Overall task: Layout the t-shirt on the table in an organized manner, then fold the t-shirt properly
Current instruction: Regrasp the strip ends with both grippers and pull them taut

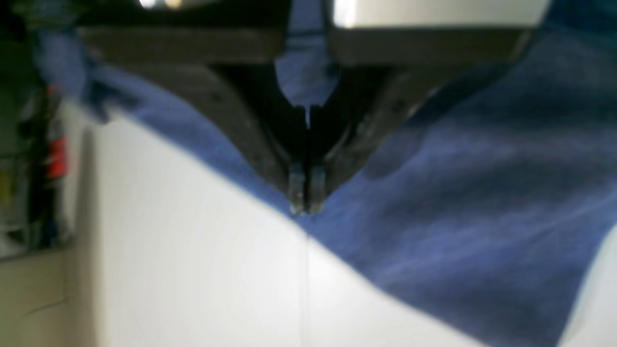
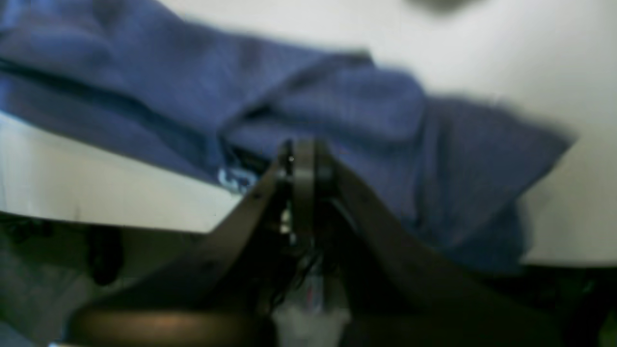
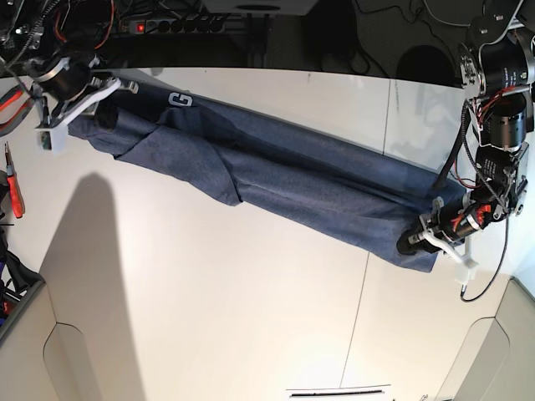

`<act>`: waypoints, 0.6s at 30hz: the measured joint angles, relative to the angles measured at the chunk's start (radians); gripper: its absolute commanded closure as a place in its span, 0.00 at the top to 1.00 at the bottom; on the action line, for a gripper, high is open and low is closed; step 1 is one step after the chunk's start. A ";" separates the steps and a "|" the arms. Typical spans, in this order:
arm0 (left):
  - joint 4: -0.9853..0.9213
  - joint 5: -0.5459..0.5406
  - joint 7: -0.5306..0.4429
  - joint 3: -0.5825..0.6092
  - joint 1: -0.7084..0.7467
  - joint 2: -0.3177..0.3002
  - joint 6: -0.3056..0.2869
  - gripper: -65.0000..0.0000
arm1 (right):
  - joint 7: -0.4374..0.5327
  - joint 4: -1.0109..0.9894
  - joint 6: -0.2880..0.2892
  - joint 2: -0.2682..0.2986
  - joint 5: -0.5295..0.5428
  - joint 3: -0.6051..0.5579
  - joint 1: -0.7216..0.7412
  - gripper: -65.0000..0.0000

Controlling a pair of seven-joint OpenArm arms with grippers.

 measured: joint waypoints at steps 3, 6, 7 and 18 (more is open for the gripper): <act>0.000 0.050 -0.008 0.000 0.025 -0.002 0.000 0.00 | 0.047 -0.130 -0.001 0.000 -0.003 0.000 0.018 0.00; 0.000 0.058 -0.047 -0.001 0.066 0.000 -0.001 0.00 | 0.056 -0.241 -0.001 0.005 -0.003 0.000 0.064 0.00; 0.000 0.053 -0.071 -0.001 0.077 0.000 -0.002 0.00 | 0.056 -0.275 -0.001 0.006 -0.004 0.000 0.083 0.00; 0.005 0.086 -0.127 -0.001 0.101 0.000 -0.012 0.00 | 0.092 -0.493 0.001 0.109 -0.003 0.000 0.316 0.00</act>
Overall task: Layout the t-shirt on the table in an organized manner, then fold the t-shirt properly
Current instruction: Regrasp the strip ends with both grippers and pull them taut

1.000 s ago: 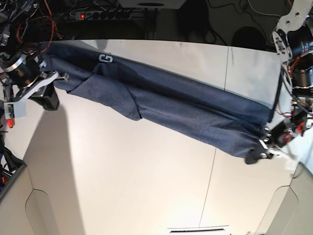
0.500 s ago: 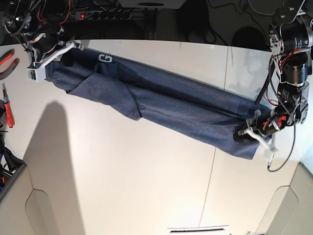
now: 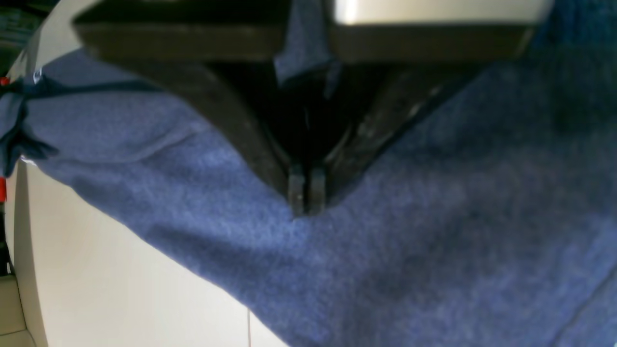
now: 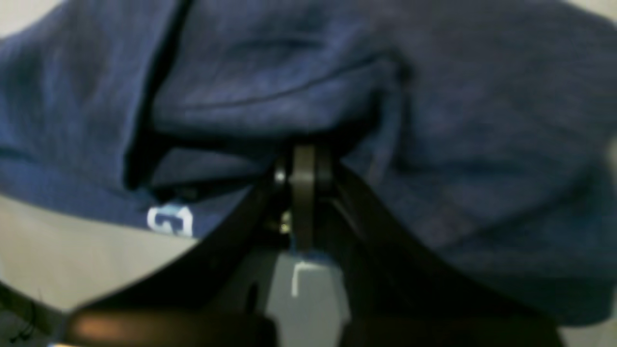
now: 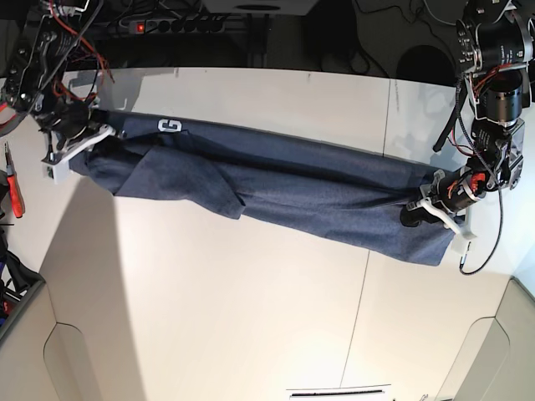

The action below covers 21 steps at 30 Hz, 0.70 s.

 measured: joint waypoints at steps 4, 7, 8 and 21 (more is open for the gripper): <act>0.000 0.005 -0.015 0.000 0.000 0.000 0.000 0.00 | 0.052 -0.048 -0.004 0.010 -0.059 0.000 0.093 0.00; 0.000 0.006 -0.015 0.000 0.000 0.000 0.000 0.00 | 0.078 -0.089 -0.003 0.010 -0.098 0.000 0.177 0.00; 0.000 0.006 -0.015 0.000 0.000 0.000 0.000 0.00 | 0.078 -0.107 -0.003 0.010 -0.107 0.000 0.202 0.00; 0.000 -0.003 -0.027 0.000 0.013 0.000 0.000 0.00 | -0.050 -0.230 -0.002 0.010 -0.082 0.000 0.268 0.00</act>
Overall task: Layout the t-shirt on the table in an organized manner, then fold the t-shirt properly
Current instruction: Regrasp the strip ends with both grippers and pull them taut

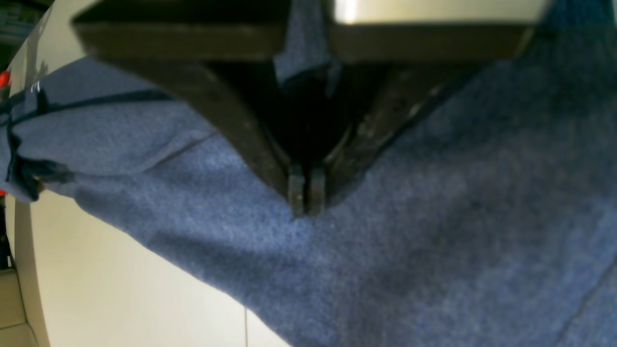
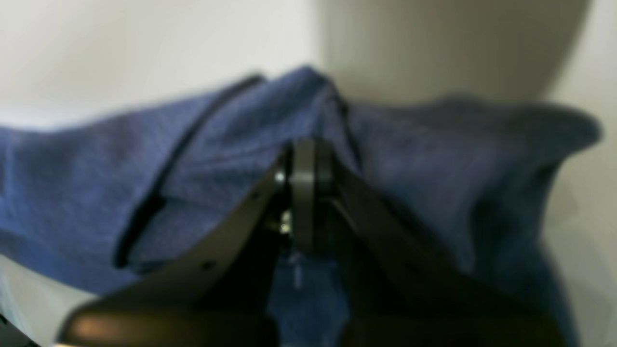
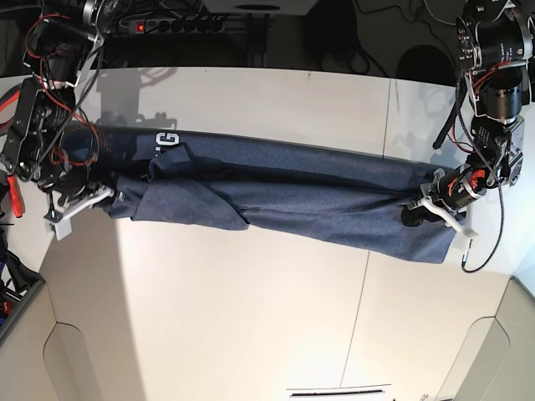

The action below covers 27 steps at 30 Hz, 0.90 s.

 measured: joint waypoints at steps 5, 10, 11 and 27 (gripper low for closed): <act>0.000 -0.001 0.000 0.000 0.002 0.000 0.000 0.00 | 0.034 0.005 0.040 0.026 0.032 0.000 -0.076 0.00; 0.000 -0.004 0.000 0.000 0.003 0.000 -0.008 0.00 | 0.070 0.006 0.061 0.096 0.055 -0.002 -0.125 0.00; 0.000 -0.005 0.000 0.000 0.003 0.000 -0.008 0.00 | 0.063 0.005 0.060 0.109 0.050 -0.002 -0.124 0.00; 0.020 -0.229 0.066 -0.331 0.013 -0.005 0.012 0.42 | 0.056 0.005 0.045 0.136 0.048 -0.001 -0.124 0.00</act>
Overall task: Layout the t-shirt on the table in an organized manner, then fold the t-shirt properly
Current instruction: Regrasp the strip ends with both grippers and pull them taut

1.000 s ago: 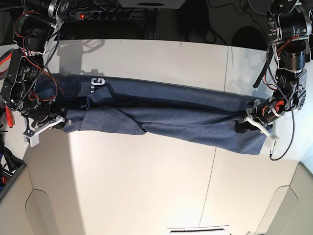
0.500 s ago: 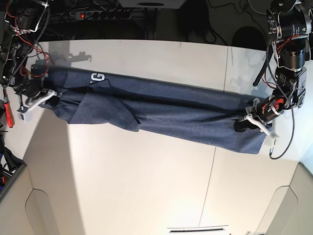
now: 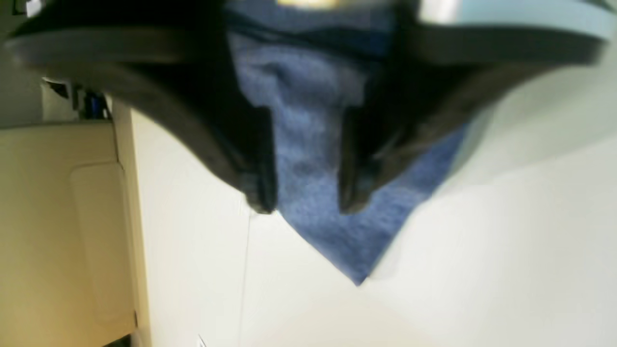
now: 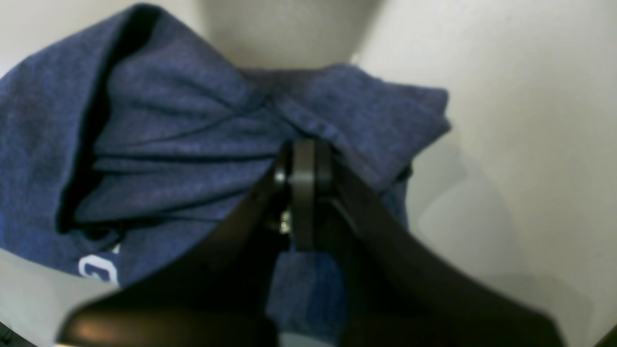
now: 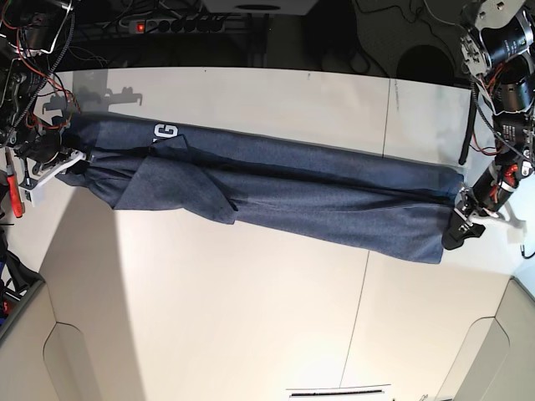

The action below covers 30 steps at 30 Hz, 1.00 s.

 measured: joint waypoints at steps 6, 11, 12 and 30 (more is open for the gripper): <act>0.001 0.089 -0.059 -0.012 0.004 -0.038 0.000 0.42 | 0.000 0.000 0.000 0.000 0.003 0.000 0.000 0.00; 0.002 0.164 -0.084 0.005 0.005 -0.036 0.000 0.42 | 0.000 0.000 0.000 0.000 0.005 0.000 0.000 0.00; 0.002 0.164 -0.084 0.015 0.005 -0.036 0.000 0.43 | 0.000 0.000 0.000 0.000 0.013 0.000 0.000 0.00; -0.025 0.256 -0.095 0.208 -0.005 -0.030 0.047 0.40 | 0.000 0.000 -0.003 0.000 0.023 0.000 0.000 0.00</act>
